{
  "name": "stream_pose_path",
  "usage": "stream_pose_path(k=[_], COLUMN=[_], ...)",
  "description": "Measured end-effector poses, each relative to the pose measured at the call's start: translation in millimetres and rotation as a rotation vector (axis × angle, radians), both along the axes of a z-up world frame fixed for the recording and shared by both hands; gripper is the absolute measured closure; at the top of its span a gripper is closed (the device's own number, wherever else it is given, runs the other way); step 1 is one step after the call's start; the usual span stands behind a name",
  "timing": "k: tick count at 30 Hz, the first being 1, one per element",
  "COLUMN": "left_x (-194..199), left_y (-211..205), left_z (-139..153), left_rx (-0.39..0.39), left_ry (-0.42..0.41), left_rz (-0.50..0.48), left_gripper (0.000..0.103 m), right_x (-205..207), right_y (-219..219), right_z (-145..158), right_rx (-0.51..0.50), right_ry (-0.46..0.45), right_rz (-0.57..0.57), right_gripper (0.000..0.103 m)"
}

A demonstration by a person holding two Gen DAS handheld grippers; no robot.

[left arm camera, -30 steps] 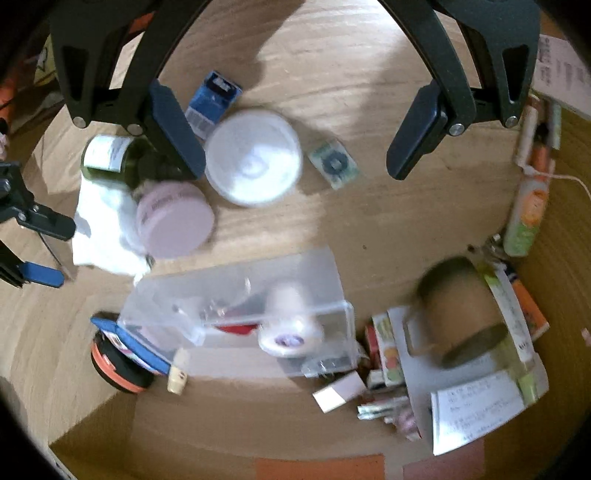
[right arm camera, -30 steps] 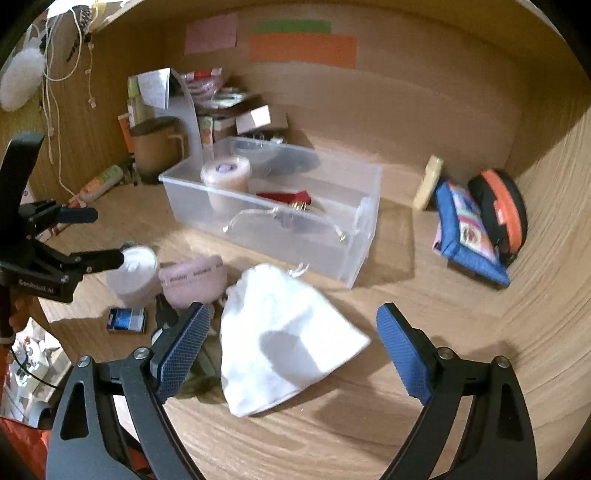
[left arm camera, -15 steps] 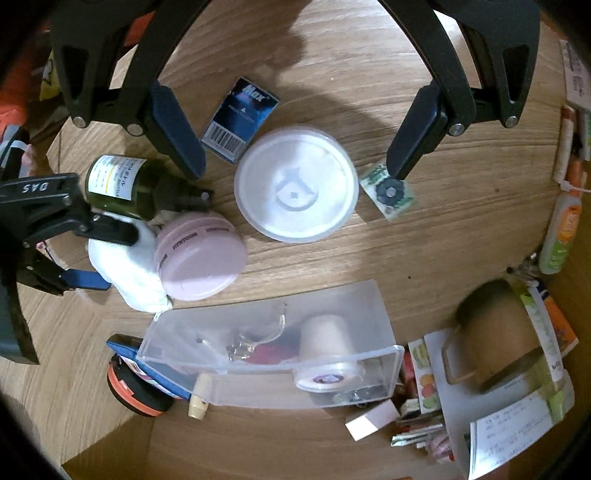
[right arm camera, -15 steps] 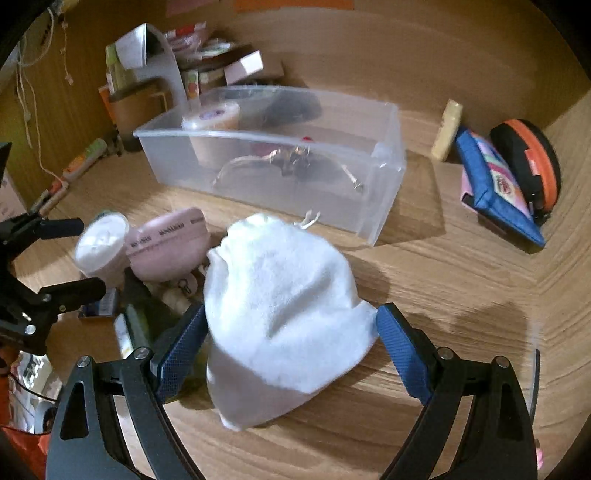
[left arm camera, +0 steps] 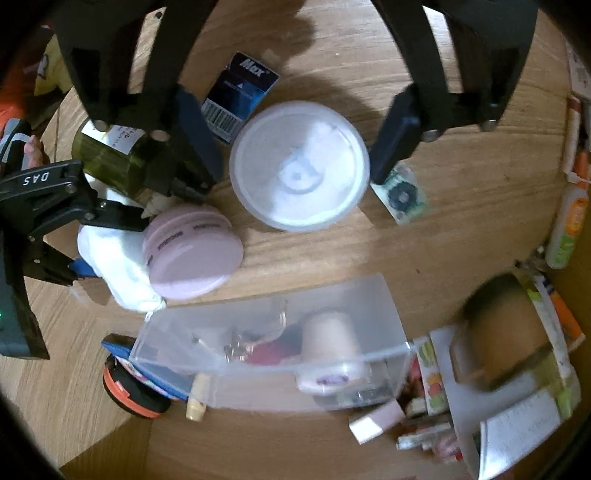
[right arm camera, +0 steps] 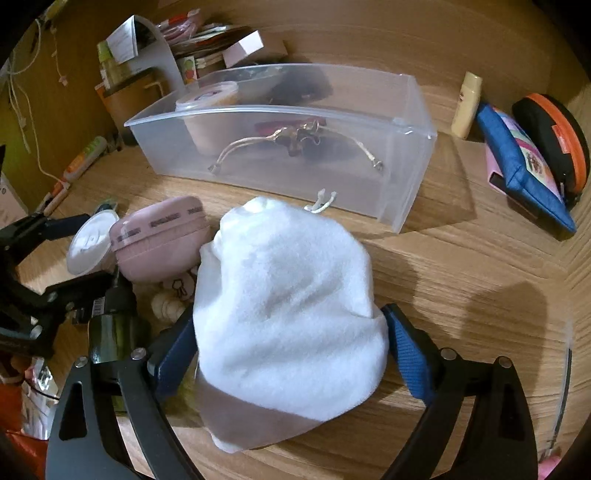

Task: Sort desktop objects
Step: 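Grasp the white round lid with left tool while right tool grasps the white cloth bag, then lift and carry the white lid and white cloth bag over the clear box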

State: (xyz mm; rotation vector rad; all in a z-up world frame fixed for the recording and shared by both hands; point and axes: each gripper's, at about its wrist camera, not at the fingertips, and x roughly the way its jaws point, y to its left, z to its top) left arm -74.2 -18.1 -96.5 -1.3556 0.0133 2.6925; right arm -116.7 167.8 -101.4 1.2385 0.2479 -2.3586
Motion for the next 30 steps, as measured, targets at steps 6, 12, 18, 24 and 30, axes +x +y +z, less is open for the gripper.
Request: stream_pose_path(k=[6, 12, 18, 24, 30], left_x=[0, -1, -2, -3, 0], left_y=[1, 1, 0, -7, -9], left_z=[-2, -3, -3, 0, 10], left_rx=[-0.029, -0.035, -0.035, -0.003, -0.01], left_ry=[0.025, 0.044, 0.062, 0.069, 0.101], left_rz=[0.013, 0.022, 0.042, 0.071, 0.086], left_gripper=[0.032, 0.038, 0.038, 0.038, 0.038], right_x=[-1, 3, 5, 10, 12], right_y=[0, 0, 5, 11, 22], right_z=[3, 3, 7, 15, 23], right_rx=[-0.009, -0.021, -0.042, -0.037, -0.029], right_ry=[0.013, 0.034, 0.037, 0.061, 0.094], right_rz=[0.02, 0.021, 0.002, -0.018, -0.052], right_gripper=[0.031, 0.048, 0.059, 0.062, 0.063])
